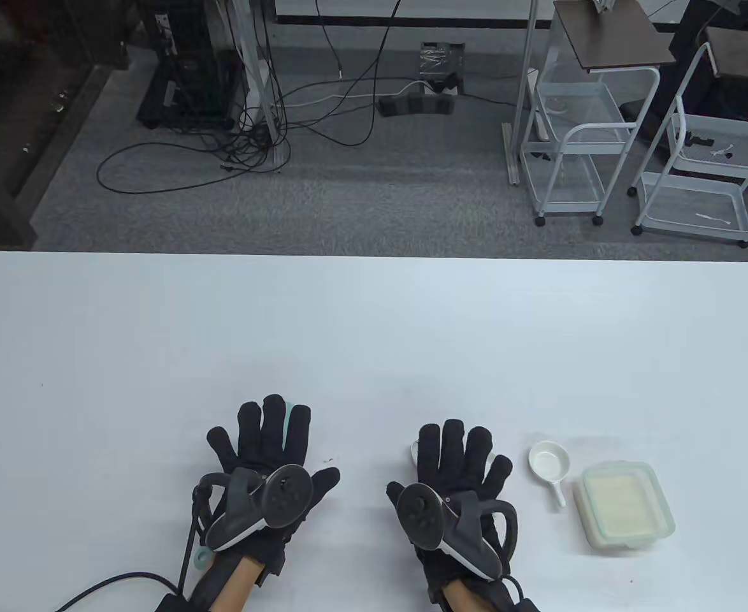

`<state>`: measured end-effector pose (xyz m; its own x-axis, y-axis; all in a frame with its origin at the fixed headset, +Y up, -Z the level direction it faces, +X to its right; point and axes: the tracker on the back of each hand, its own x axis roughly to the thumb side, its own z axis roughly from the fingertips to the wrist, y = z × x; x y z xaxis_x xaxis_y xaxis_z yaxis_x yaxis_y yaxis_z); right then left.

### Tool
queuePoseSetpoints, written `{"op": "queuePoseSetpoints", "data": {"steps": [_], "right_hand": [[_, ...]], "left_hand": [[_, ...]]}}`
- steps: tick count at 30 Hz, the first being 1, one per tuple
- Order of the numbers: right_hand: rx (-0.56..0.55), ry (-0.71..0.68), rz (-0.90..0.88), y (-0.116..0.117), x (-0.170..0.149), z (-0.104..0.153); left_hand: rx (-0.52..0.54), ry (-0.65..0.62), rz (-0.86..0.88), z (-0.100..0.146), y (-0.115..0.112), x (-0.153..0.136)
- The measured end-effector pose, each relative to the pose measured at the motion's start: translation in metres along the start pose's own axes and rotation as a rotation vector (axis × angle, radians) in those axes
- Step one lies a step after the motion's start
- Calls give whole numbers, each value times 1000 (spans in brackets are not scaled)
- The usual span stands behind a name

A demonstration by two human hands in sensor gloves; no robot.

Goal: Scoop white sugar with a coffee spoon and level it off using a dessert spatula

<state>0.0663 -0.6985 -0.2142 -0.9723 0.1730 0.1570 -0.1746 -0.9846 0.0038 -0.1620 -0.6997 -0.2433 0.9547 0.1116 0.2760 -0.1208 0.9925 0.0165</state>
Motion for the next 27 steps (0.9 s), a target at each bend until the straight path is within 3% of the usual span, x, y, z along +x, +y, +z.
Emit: {"op": "queuePoseSetpoints", "data": {"steps": [21, 27], "right_hand": [[15, 4, -5, -1, -1, -1], [-24, 98, -69, -25, -27, -4]], "left_hand": [[-12, -1, -3, -2, 0, 1], [-21, 6, 3, -2, 1, -1]]}}
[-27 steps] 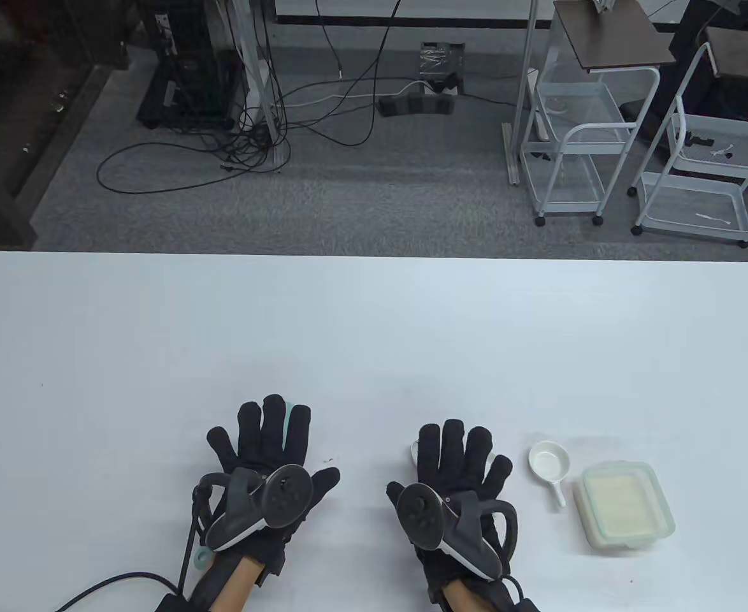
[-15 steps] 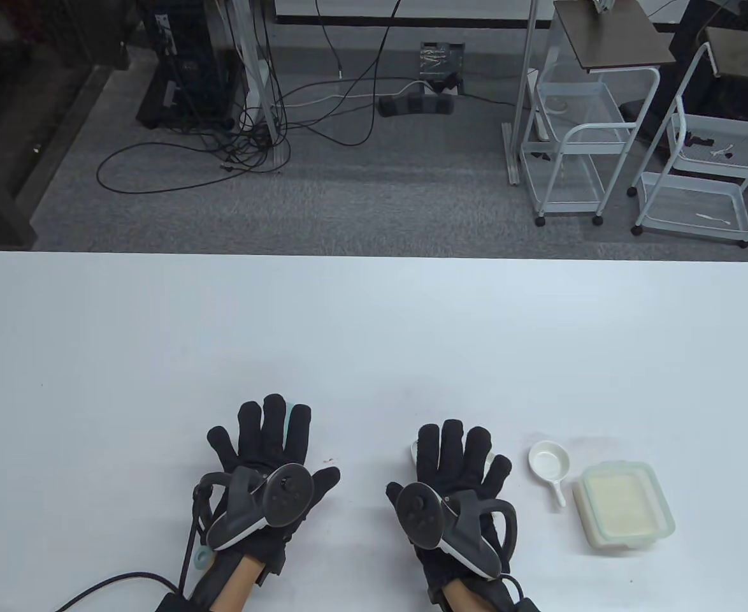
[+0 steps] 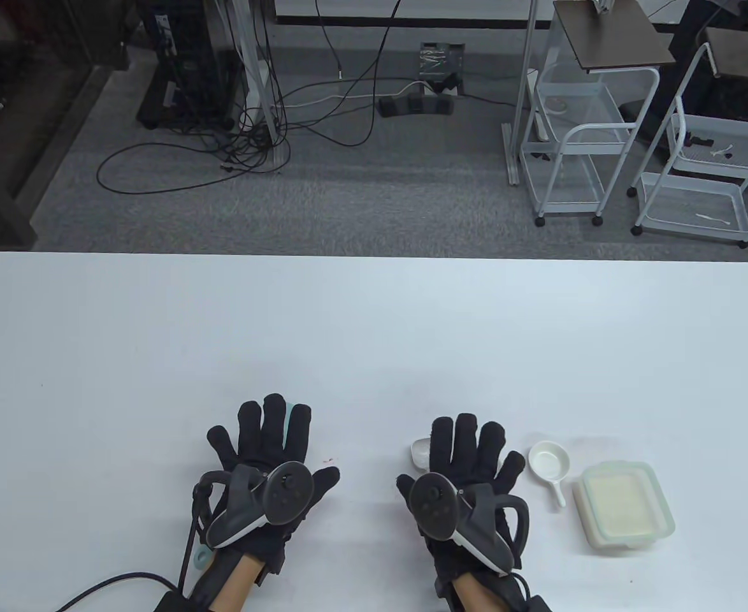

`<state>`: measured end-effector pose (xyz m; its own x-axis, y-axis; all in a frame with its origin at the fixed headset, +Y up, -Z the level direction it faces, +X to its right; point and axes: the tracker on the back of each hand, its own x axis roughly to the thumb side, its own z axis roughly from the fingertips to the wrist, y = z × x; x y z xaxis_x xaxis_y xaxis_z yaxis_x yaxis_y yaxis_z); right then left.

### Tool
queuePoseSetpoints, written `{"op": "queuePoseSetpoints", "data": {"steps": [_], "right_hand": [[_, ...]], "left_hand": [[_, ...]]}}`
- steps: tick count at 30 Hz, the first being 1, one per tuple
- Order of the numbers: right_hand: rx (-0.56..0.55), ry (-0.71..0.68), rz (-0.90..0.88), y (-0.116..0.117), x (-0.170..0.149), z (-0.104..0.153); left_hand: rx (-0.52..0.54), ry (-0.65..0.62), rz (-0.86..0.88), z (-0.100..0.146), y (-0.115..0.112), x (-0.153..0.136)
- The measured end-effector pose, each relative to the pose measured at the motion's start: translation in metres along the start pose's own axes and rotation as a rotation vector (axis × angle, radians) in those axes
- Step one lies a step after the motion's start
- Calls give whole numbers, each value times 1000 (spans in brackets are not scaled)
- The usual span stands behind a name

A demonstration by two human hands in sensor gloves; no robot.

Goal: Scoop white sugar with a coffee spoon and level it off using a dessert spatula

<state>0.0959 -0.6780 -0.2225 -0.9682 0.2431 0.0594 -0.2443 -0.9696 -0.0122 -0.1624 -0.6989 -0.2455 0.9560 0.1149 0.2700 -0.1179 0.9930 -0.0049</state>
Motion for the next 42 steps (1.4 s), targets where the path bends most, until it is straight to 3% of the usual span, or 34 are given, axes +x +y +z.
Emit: {"op": "queuePoseSetpoints", "data": {"steps": [8, 15, 20, 26, 32, 36, 42], "right_hand": [[-86, 365, -244, -50, -112, 8], [39, 684, -214, -35, -177, 13], [124, 777, -229, -23, -195, 13], [247, 790, -200, -8, -205, 10], [142, 750, -175, -10, -204, 9], [43, 704, -121, -26, -196, 9], [-81, 420, -131, -61, -142, 2]], "left_hand": [[0, 2, 8, 1, 2, -2], [-15, 1, 2, 1, 2, -2], [-28, 4, 3, 0, 1, -3], [-43, 9, 3, 0, 1, -4], [-33, 9, 15, -1, 3, -4], [-28, 13, 37, 0, 5, -7], [-20, 26, 61, 1, 10, -10]]}}
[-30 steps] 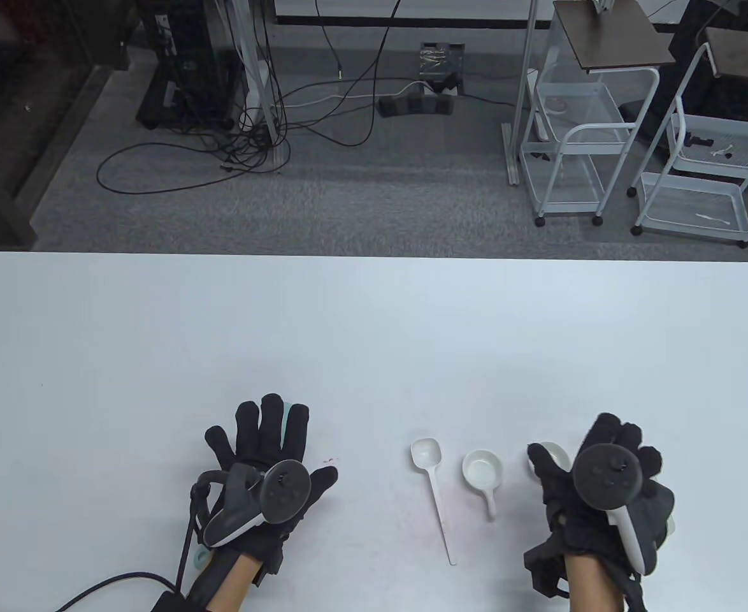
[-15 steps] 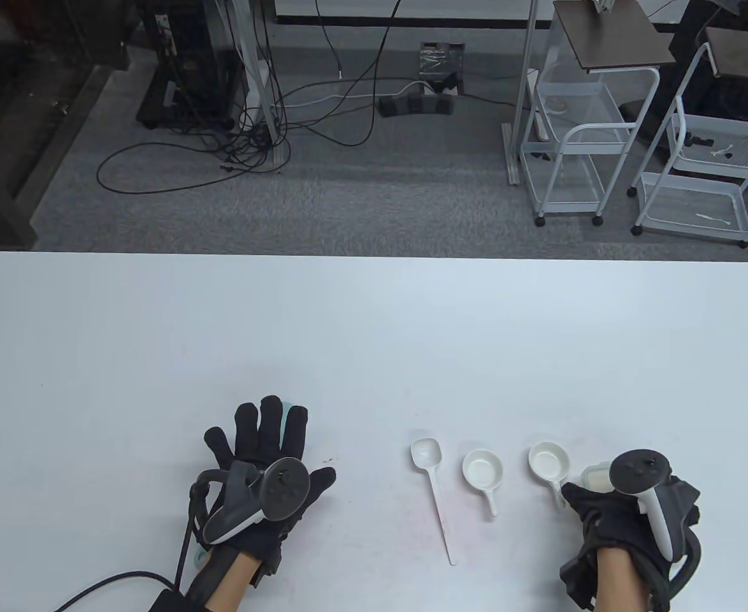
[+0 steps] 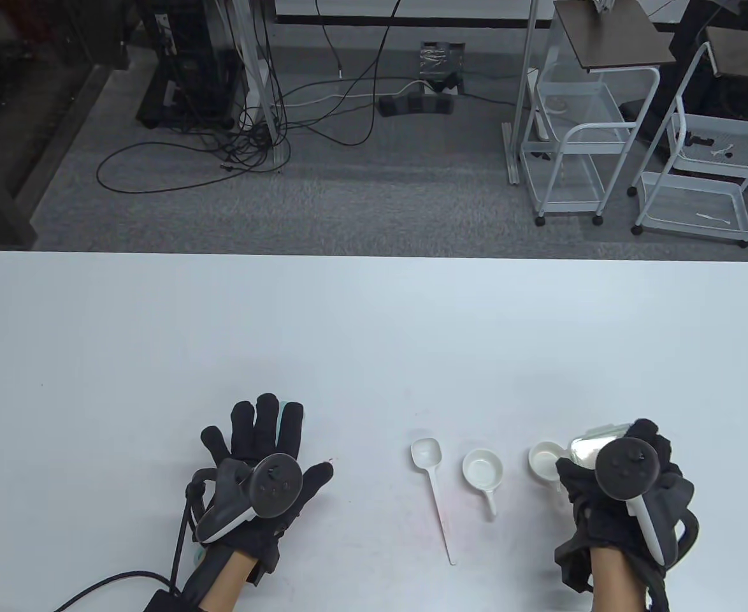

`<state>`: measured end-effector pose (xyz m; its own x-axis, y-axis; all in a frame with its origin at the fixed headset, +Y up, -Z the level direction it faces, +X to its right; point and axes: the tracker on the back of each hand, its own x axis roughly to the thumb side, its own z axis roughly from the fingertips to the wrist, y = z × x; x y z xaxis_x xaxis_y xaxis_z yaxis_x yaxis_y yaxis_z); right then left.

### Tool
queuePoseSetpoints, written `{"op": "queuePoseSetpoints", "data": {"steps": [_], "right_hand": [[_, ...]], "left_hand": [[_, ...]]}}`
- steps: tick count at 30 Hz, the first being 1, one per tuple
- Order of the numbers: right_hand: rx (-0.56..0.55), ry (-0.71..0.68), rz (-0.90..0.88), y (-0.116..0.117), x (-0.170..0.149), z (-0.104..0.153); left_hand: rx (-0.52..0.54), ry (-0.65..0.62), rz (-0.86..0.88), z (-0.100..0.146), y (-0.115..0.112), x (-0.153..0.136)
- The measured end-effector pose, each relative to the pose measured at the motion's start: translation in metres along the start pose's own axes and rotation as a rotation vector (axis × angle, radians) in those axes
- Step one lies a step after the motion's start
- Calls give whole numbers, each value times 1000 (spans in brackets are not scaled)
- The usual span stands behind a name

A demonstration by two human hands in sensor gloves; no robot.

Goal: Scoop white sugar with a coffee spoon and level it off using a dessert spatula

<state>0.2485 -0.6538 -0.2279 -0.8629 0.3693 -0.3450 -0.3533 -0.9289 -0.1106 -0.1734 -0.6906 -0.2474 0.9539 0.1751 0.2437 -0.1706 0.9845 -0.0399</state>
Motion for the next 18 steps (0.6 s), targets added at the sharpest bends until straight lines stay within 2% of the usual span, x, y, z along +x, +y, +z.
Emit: {"op": "queuePoseSetpoints", "data": {"steps": [3, 6, 9, 12, 15, 18], "right_hand": [[30, -221, -25, 2, 34, 8], [119, -430, 39, 16, 72, 18], [224, -611, 107, 42, 111, 33], [326, -801, 119, 78, 149, 53], [432, -917, 148, 104, 180, 76], [487, -984, 185, 117, 199, 93]], "left_hand": [[11, 9, 16, 1, 4, -3], [18, 20, 40, 1, 6, -7], [25, 25, 44, 1, 7, -9], [33, 29, 30, 0, 8, -9], [36, 28, 26, 0, 8, -9], [46, 28, 35, 1, 9, -8]]}}
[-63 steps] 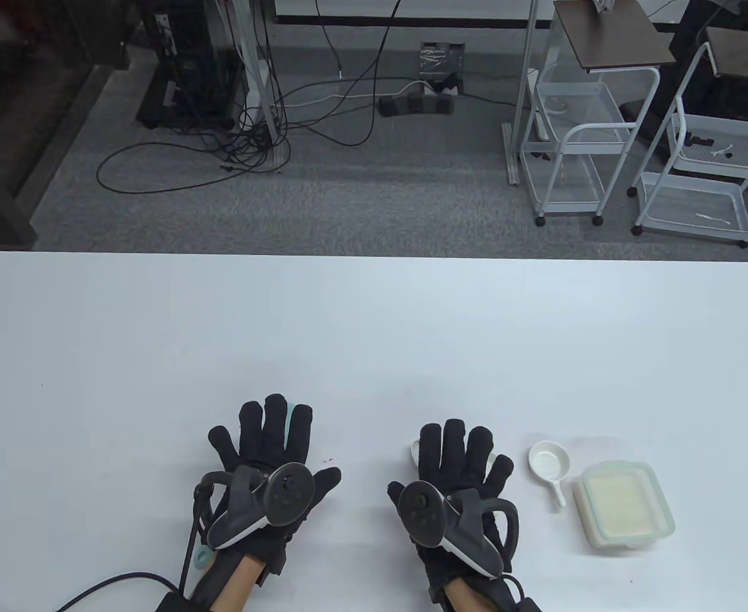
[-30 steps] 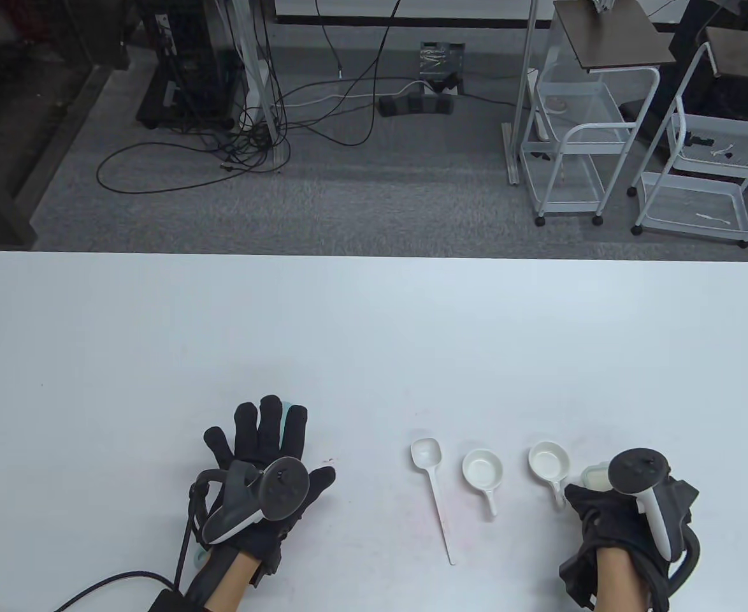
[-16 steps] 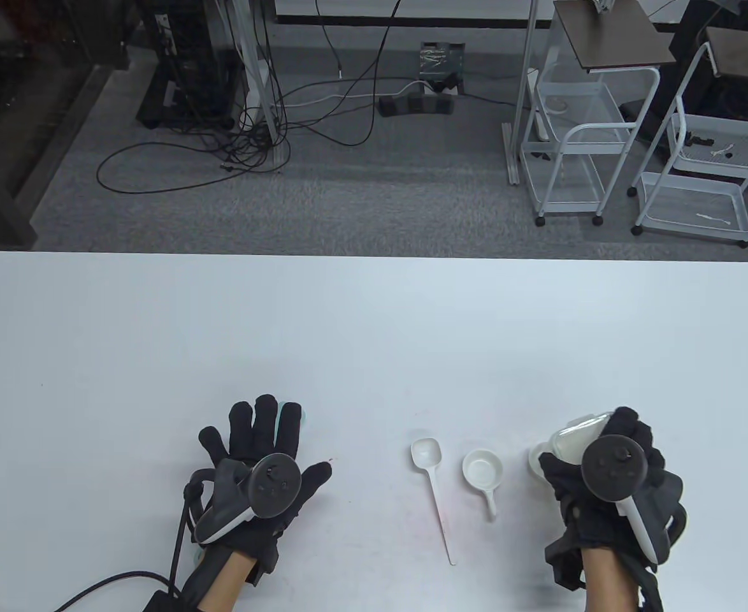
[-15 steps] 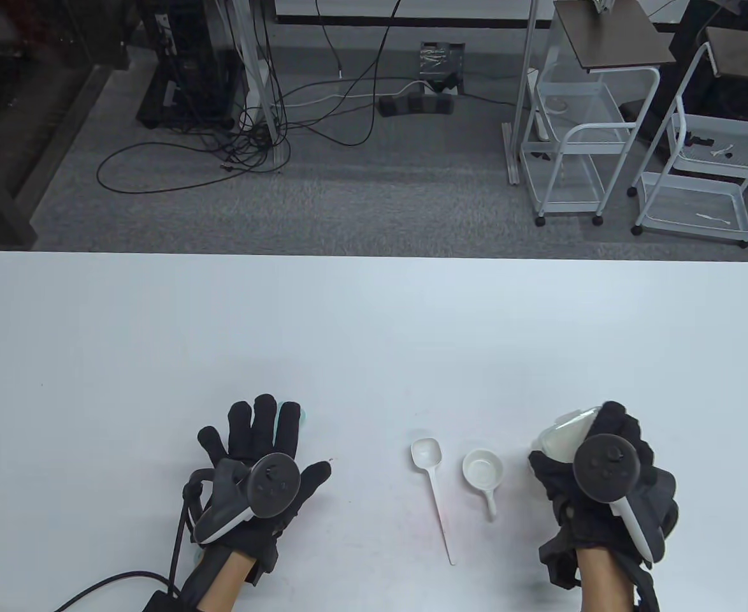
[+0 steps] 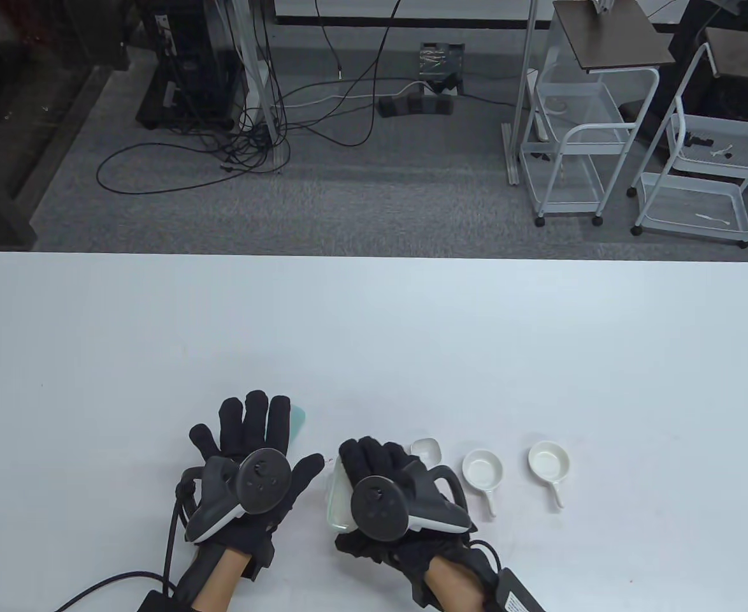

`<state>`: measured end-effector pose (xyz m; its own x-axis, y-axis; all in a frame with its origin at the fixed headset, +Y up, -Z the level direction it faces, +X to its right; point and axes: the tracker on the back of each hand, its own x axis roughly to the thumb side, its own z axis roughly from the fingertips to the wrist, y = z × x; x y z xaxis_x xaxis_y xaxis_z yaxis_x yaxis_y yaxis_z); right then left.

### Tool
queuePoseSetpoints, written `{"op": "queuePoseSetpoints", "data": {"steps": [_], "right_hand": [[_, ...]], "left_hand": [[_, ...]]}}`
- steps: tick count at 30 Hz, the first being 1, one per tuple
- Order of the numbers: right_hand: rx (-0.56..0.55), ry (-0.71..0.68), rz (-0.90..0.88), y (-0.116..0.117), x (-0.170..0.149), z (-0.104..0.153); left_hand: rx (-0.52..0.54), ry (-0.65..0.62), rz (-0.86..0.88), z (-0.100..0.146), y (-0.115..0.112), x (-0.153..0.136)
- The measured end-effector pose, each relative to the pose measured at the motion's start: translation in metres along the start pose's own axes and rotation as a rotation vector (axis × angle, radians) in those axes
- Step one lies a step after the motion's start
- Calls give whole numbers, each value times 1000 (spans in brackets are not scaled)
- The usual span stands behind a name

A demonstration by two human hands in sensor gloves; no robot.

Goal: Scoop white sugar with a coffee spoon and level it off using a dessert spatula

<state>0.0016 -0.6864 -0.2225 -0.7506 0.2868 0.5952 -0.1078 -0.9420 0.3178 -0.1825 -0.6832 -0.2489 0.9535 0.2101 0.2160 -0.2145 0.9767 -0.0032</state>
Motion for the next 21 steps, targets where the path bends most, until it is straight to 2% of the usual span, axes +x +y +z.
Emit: {"op": "queuePoseSetpoints", "data": {"steps": [3, 14, 18, 20, 21], "right_hand": [[3, -17, 41, 4, 8, -2], [47, 12, 53, 16, -8, -4], [79, 10, 56, 26, -10, -8], [139, 37, 61, 36, -13, -12], [119, 26, 18, 35, -15, -9]], "left_hand": [[0, -2, -14, 0, 0, 1], [-19, 6, -16, -2, -3, 1], [-25, 7, -21, -2, -3, 2], [-28, 7, -20, -1, -4, 2], [-28, 6, -20, -1, -4, 1]]}}
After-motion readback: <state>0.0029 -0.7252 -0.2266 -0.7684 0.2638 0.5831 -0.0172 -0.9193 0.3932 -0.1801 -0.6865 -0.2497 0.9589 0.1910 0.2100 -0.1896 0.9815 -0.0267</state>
